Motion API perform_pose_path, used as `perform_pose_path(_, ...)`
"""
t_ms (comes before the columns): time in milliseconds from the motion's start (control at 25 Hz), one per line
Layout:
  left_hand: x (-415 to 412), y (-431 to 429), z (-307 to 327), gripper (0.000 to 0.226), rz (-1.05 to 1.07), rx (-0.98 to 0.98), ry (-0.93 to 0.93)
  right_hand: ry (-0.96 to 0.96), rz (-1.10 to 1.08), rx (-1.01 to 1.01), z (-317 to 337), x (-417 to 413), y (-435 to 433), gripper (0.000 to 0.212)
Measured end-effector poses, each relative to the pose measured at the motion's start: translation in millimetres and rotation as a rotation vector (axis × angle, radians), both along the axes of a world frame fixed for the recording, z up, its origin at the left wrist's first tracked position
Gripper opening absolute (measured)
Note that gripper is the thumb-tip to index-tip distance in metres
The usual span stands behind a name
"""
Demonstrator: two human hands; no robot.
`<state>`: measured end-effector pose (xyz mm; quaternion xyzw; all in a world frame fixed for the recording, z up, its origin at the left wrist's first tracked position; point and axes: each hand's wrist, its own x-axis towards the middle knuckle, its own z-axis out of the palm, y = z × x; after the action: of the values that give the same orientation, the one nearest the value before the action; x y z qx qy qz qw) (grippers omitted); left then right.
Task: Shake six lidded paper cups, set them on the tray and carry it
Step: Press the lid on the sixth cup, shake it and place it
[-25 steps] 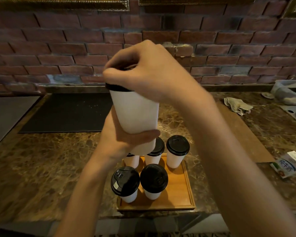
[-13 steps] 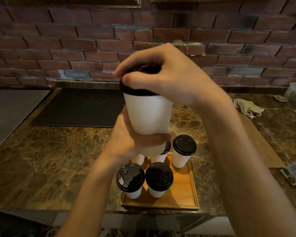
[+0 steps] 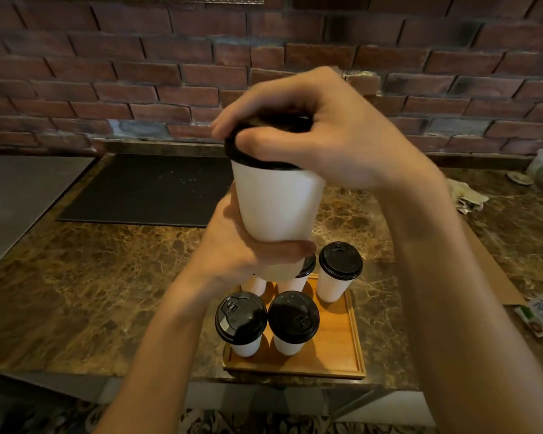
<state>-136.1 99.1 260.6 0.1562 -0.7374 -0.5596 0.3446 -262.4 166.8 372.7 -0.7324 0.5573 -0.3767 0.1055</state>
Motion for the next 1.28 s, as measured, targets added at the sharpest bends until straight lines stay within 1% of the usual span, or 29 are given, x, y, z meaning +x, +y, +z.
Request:
perform_pose_path(80, -7, 6, -1, 0.086, 0.114, -0.007, 0.024, 0.154, -0.404, -0.068, -11, 16, -7, 0.029)
perform_pose_path(120, -8, 7, -1, 0.087, 0.156, -0.016, 0.031, 0.223, -0.554, -0.119, -16, 23, -9, 0.033)
perform_pose_path(160, -7, 7, 0, 0.087, 0.178, -0.026, 0.035, 0.237, -0.622, -0.166, -16, 28, -9, 0.033)
perform_pose_path(200, -5, 4, 0, 0.087, 0.176, -0.031, 0.032, 0.210, -0.564, -0.176, -12, 28, -8, 0.030)
perform_pose_path(280, 0, -1, 1, 0.091, 0.115, 0.004, 0.016, 0.113, -0.301, -0.093, 0, 22, -1, 0.022)
perform_pose_path(320, 1, -2, 2, 0.092, 0.082, 0.025, 0.009, 0.101, -0.213, -0.059, 4, 18, 0, 0.021)
perform_pose_path(360, 2, -3, 3, 0.094, 0.062, 0.035, 0.003, 0.098, -0.174, -0.042, 6, 14, 1, 0.021)
perform_pose_path(440, 2, -1, 4, 0.097, 0.035, 0.042, -0.003, 0.111, -0.195, -0.027, 4, 14, -1, 0.019)
perform_pose_path(560, 1, 0, 3, 0.096, 0.024, 0.038, 0.005, 0.104, -0.231, -0.056, 1, 16, -3, 0.018)
perform_pose_path(760, 0, 0, 5, 0.078, 0.049, 0.002, 0.033, 0.045, -0.286, -0.181, 3, 20, -3, 0.019)
perform_pose_path(960, -2, 0, 7, 0.077, 0.028, 0.003, 0.040, 0.056, -0.289, -0.175, 7, 21, -3, 0.018)
perform_pose_path(1080, -1, 0, 3, 0.084, -0.027, 0.015, 0.022, 0.059, -0.294, -0.177, 8, 20, -3, 0.018)
perform_pose_path(1160, 1, 2, -3, 0.079, -0.045, 0.048, 0.002, 0.047, -0.296, -0.189, 10, 19, -2, 0.017)
perform_pose_path(1280, 1, 4, -4, 0.071, -0.011, 0.055, 0.008, 0.068, -0.284, -0.182, 13, 20, -1, 0.017)
